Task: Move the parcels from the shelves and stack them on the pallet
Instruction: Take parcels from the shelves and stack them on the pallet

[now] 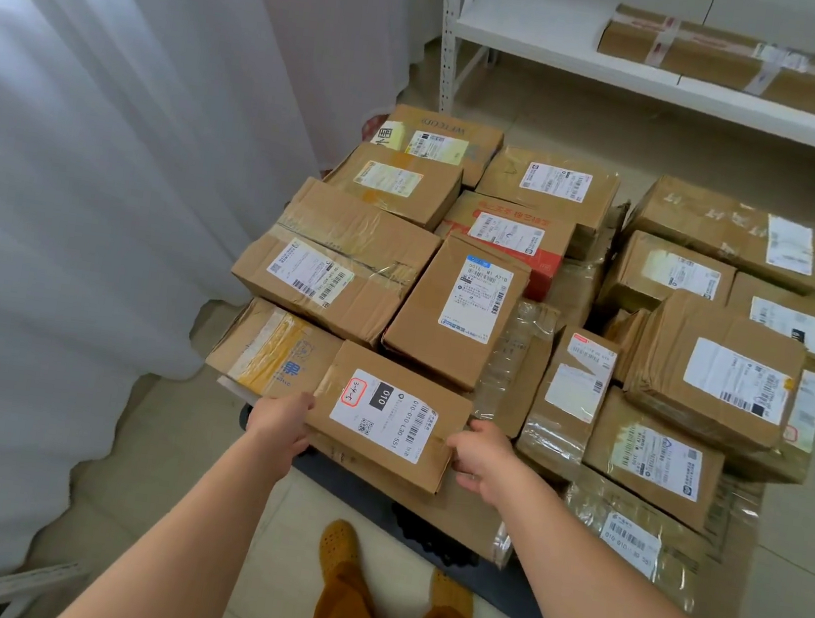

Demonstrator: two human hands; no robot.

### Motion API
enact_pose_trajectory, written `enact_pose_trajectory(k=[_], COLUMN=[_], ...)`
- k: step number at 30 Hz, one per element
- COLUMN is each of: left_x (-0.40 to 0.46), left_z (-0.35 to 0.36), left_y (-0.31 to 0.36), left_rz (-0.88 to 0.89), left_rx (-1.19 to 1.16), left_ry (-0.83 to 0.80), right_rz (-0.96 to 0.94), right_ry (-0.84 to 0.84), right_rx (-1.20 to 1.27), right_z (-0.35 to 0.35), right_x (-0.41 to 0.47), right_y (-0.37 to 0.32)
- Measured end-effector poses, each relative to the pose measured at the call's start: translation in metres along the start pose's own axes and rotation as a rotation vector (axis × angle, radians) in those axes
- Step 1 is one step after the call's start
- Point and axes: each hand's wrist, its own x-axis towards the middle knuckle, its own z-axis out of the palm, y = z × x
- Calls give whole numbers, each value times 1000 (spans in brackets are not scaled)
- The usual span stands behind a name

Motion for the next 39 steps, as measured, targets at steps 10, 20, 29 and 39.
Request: enact_pose_trajectory(k=[10,20,29,39], left_x=[-83,-185,-358,-636], left_z=[2,47,153,379], left_y=[12,13,22,-44], left_rz=[88,242,496,792], left_rx=[31,134,244,333], left_ry=[-192,-497,-621,-951], right_rz=[-109,-254,-538,-808], right_ry=[26,60,177,336], right_rx=[123,367,493,440], right_z=[-56,-152,-314,-617], right_x=[-70,-160,-255,-355], right_y=[-9,34,44,144])
